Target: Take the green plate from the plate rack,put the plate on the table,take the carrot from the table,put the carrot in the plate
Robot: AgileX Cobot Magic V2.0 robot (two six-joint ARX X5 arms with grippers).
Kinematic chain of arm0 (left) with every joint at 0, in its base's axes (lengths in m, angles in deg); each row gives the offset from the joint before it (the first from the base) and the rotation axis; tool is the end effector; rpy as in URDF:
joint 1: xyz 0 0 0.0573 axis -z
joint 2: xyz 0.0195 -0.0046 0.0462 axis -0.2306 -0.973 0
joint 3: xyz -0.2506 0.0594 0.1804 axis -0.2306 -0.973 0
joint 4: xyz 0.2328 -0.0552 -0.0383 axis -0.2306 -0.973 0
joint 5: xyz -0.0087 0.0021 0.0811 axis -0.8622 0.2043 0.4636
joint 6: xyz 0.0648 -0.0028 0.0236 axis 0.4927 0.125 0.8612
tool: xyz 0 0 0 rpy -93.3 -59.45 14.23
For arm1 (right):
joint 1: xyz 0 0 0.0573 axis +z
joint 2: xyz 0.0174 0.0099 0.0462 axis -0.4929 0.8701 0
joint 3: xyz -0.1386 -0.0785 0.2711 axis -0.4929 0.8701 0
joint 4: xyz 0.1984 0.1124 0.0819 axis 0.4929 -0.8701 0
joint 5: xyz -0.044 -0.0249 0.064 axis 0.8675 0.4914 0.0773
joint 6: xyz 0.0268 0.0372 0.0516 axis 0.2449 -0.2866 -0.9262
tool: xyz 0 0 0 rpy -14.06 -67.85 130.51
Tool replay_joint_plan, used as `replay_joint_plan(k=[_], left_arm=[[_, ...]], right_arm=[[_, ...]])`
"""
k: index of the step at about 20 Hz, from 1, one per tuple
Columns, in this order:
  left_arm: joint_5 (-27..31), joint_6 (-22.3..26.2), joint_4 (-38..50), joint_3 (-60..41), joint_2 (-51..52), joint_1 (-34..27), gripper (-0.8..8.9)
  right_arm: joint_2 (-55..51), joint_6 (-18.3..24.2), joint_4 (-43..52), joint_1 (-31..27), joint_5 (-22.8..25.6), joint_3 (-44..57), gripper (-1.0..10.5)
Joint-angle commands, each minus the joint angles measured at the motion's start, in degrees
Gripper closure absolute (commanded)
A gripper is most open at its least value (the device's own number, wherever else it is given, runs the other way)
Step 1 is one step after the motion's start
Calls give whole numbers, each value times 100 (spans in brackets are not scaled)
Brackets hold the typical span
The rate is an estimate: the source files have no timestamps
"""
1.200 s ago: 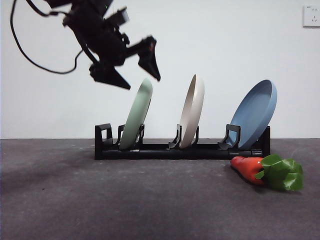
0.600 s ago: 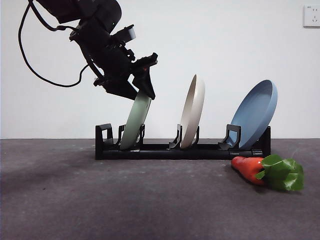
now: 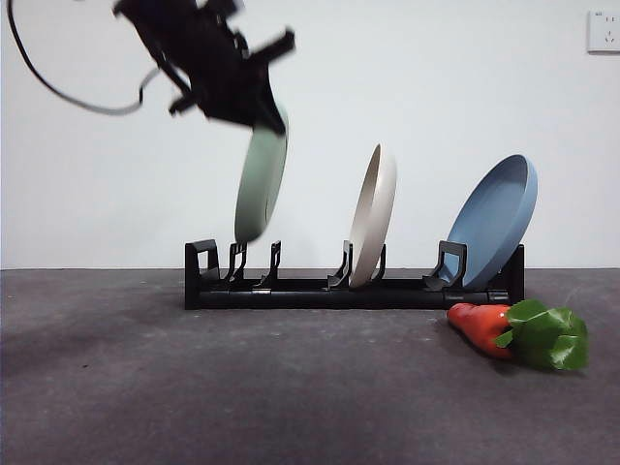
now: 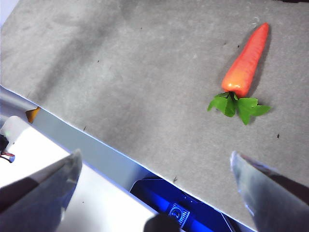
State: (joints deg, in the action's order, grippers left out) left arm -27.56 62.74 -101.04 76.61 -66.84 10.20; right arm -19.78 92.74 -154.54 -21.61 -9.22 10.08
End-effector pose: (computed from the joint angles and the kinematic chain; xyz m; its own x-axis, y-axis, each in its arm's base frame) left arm 0.3895 -0.1832 0.3571 0.6827 -0.5604 -0.4689 0.5285 0.8219 -0.2127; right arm 0.0566 0.0348 0.3373 0.4705 0.5846 -0.6610 -0.5072 0.7921 0.3395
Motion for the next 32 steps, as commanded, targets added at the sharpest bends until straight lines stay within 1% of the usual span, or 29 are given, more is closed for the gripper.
replay_joint_plan(k=[1, 4, 5, 6, 7, 8, 9, 10, 11, 13, 14, 15, 16, 17, 19, 22, 24, 26, 29, 32], left_arm=[[-15, -9, -20, 7, 411, 0, 822], [-13, 55, -625, 7, 1121, 61, 822], [-11, 205, -999, 7, 1397, 146, 822], [15, 494, -1429, 7, 1655, 247, 822], [55, 883, -1880, 7, 1858, 376, 822], [278, 1331, -2367, 7, 2037, 535, 822], [800, 1672, -2806, 7, 2127, 750, 821], [1335, 1908, -3217, 4, 2151, 1003, 821], [1722, 2037, -3591, -11, 2149, 1259, 821], [2048, 2131, -3873, -188, 2135, 1681, 820], [2262, 2140, -3891, -330, 2135, 1928, 819], [2625, 2140, -3834, -533, 2135, 2210, 819], [2973, 2140, -3720, -787, 2135, 2474, 819], [3200, 2142, -3534, -1082, 2135, 2693, 820], [3370, 2223, -3119, -1696, 2127, 2992, 820], [3888, 2885, -2404, -2614, 1998, 3467, 820], [3956, 3097, -1937, -3073, 1840, 3692, 820], [3956, 3211, -1541, -3346, 1628, 3814, 820], [4105, 3340, -1215, -3464, 1161, 3875, 820], [4072, 3364, -968, -3464, 695, 3875, 820]], right_arm=[[-4, -17, 28, 13, -9, -15, 256], [-4, -17, 28, 13, -9, -15, 256], [-4, -17, 31, 13, -9, -15, 256], [-2, -17, 31, 13, -9, -15, 256], [-2, -17, 35, 13, -9, -15, 256], [-2, -17, 33, 13, -7, -15, 256], [-2, -17, 35, 13, -9, -15, 257], [-2, -20, 35, 13, -9, -15, 257], [-4, -20, 35, 11, -9, -15, 257], [-4, -20, 35, 13, -9, -15, 257], [-4, -20, 35, 11, -7, -15, 257], [-2, -17, 35, 11, -7, -15, 257], [-2, -17, 35, 11, -7, -15, 257], [-2, -17, 42, 11, -7, -15, 257], [-4, -20, 70, 13, -9, -15, 257], [-2, -39, 72, 11, -9, -15, 257], [-2, -37, 74, 13, -9, -15, 257], [9, -37, 74, 11, -9, -15, 257], [28, -39, 74, 11, -9, -15, 257], [66, -37, 74, 13, -9, -15, 257]])
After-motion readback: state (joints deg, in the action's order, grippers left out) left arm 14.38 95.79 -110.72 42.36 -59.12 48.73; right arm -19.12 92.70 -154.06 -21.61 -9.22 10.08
